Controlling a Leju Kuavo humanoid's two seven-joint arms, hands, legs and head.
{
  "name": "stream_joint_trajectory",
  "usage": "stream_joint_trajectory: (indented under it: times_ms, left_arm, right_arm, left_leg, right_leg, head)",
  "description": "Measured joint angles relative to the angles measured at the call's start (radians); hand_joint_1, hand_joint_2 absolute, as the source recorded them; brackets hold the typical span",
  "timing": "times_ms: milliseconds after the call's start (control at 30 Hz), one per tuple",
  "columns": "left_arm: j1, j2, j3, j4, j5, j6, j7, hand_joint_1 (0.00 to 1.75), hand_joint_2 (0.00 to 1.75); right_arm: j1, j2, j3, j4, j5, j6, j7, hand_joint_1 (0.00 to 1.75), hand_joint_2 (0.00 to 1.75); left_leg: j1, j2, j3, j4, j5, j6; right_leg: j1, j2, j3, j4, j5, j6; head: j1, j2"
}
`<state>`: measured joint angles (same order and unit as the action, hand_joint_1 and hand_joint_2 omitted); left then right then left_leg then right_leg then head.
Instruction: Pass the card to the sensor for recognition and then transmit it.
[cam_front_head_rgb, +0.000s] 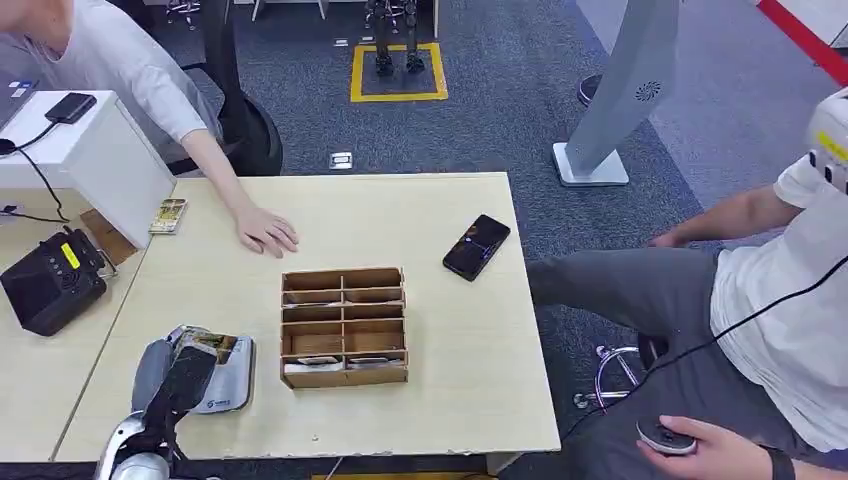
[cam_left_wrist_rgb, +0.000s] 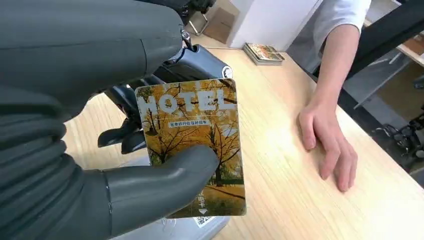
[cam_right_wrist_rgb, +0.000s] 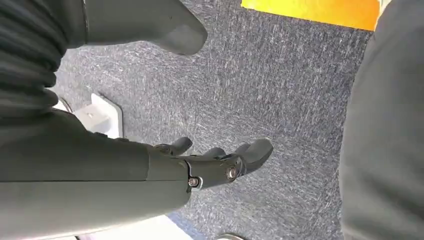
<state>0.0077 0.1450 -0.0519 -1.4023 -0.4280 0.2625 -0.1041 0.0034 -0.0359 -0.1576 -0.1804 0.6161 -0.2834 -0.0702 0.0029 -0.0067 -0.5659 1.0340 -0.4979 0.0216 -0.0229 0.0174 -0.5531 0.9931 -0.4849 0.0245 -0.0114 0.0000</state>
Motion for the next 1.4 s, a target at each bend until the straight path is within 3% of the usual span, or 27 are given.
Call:
stream_joint_trajectory:
  times_ms: [900,1267,1333,1400]
  left_arm:
    - [0.012,-0.024,0.002,0.135,-0.265,0.042,0.053,1.75,1.75]
    - [0.003,-0.039,0.002,0.167,-0.288,0.053,0.047,1.75,1.75]
    - [0.002,-0.044,0.003,0.171,-0.278,0.060,0.019,1.75,1.75]
    - [0.002,-0.048,0.005,0.171,-0.199,0.029,-0.016,1.75,1.75]
  right_arm:
    - [0.000,0.004,-0.024,0.000,0.026,0.003,-0.005,0.00,1.75]
    - [-0.001,0.005,-0.037,0.000,0.036,0.003,-0.010,0.00,1.75]
    - [-0.001,0.005,-0.038,0.000,0.041,0.003,-0.013,0.00,1.75]
    - [-0.001,0.005,-0.040,0.000,0.045,0.002,-0.013,0.00,1.75]
  left_leg:
    - [0.000,-0.001,0.001,0.000,0.000,0.000]
    - [0.000,-0.002,0.004,0.000,0.000,0.000]
    - [0.000,-0.002,0.004,0.000,0.000,0.000]
    - [0.000,-0.003,0.005,0.000,0.000,0.000]
  right_leg:
    - [0.000,-0.001,0.001,0.000,0.000,0.000]
    - [0.000,-0.002,0.005,0.000,0.000,0.000]
    - [0.000,-0.002,0.005,0.000,0.000,0.000]
    - [0.000,-0.002,0.005,0.000,0.000,0.000]
  head:
    - [0.000,0.000]
    - [0.000,0.000]
    - [0.000,0.000]
    - [0.000,0.000]
